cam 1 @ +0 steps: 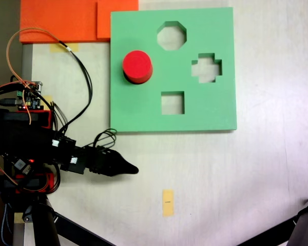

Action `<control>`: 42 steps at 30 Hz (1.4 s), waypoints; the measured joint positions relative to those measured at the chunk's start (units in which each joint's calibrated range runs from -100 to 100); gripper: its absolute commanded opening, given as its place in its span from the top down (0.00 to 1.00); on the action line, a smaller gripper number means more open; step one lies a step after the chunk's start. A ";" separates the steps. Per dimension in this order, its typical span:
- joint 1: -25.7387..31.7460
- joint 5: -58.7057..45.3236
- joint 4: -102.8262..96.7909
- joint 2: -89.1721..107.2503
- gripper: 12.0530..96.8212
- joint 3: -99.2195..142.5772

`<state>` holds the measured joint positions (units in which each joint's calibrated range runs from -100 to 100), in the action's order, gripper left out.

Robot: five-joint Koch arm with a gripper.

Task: Put the cylinder block into the corresponding hole

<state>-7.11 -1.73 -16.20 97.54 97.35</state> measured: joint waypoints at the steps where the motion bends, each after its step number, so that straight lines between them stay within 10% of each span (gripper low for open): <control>1: 0.63 -0.15 0.29 1.37 0.59 1.76; 42: 5.13 -0.39 8.91 1.92 0.56 1.86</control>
<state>-1.98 -2.12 -7.29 99.45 99.22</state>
